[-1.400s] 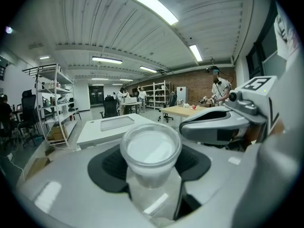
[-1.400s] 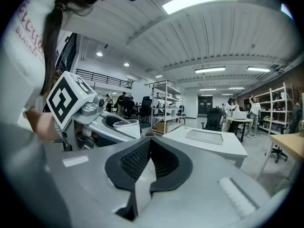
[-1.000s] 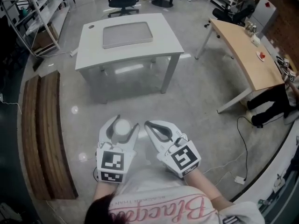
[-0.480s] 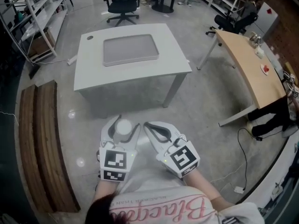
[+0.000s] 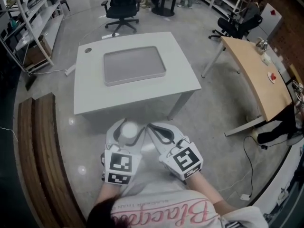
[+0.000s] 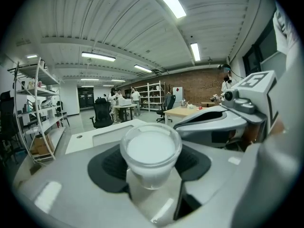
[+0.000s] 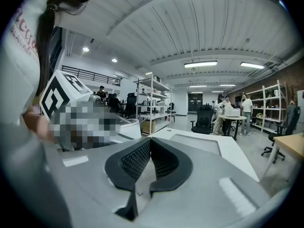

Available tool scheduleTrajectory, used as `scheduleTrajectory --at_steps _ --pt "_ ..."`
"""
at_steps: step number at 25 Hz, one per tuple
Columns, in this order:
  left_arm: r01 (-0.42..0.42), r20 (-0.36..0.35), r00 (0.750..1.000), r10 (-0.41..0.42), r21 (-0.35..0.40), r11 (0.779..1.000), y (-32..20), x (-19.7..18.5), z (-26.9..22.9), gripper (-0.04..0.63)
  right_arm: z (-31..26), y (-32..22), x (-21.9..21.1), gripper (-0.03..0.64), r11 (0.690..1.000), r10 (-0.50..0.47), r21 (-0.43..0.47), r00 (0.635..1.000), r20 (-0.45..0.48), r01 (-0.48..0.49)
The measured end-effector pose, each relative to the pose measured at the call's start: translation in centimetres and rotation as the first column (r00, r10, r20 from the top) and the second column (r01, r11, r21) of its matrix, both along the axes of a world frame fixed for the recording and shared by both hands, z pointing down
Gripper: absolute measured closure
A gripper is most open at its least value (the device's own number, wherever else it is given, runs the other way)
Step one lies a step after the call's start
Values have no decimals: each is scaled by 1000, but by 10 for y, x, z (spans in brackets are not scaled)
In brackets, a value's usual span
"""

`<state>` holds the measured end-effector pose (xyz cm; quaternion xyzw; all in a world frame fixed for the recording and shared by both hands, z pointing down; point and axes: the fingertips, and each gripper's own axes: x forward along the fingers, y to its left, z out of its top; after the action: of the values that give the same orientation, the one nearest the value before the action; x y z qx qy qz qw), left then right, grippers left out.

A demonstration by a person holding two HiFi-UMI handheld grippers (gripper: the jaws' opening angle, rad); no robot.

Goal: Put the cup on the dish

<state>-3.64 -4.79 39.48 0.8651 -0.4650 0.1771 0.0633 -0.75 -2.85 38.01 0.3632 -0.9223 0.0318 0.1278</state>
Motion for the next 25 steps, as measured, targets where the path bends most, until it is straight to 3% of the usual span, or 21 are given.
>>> scheduleTrajectory --at_steps 13,25 --pt "1 7 1000 -1 -25 1000 -69 -1 10 337 14 -70 2 624 999 4 -52 1000 14 -3" --pt "67 11 998 -66 -22 998 -189 10 20 337 15 -184 12 624 996 -66 -63 998 11 67"
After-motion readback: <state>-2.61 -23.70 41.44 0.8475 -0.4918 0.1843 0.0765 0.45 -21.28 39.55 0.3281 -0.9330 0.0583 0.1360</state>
